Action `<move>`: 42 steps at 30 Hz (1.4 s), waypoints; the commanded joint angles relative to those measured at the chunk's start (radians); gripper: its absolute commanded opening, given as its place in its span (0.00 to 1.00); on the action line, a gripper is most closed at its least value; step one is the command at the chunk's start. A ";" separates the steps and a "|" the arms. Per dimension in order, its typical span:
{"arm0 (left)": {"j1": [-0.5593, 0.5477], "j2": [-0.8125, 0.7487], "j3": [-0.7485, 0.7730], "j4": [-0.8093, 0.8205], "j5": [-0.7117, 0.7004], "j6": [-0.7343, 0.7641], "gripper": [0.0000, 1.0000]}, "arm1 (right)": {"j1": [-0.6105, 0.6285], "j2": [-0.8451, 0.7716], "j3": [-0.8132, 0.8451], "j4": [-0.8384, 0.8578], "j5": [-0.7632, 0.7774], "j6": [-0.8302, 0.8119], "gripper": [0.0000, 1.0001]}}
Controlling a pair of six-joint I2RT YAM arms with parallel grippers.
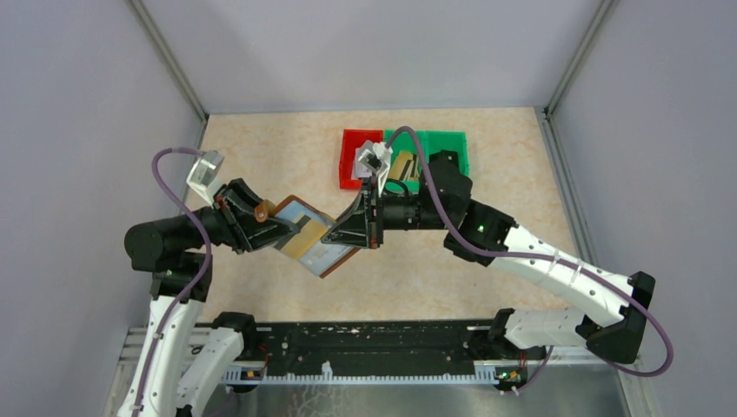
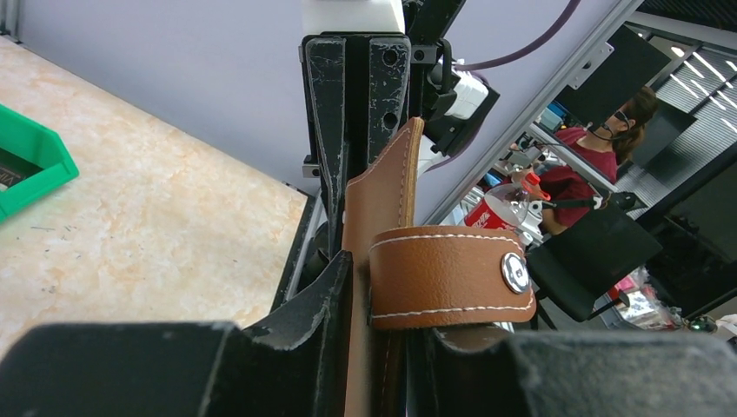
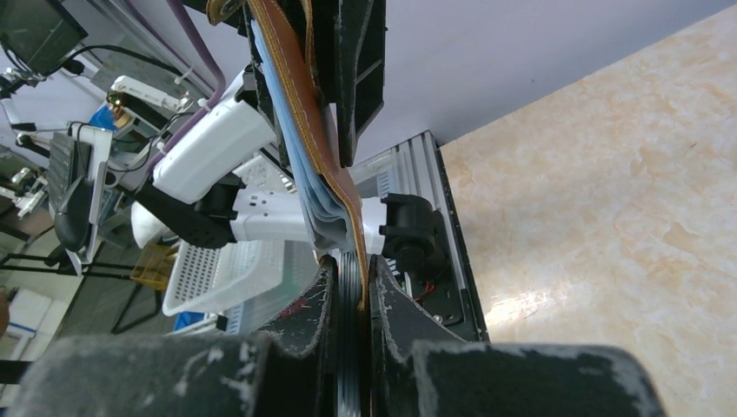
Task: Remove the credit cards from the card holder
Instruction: Remove the credit card from the card holder.
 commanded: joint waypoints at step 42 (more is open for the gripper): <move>-0.003 0.071 0.101 -0.377 -0.333 0.251 0.00 | -0.041 -0.174 -0.192 0.337 0.259 0.228 0.77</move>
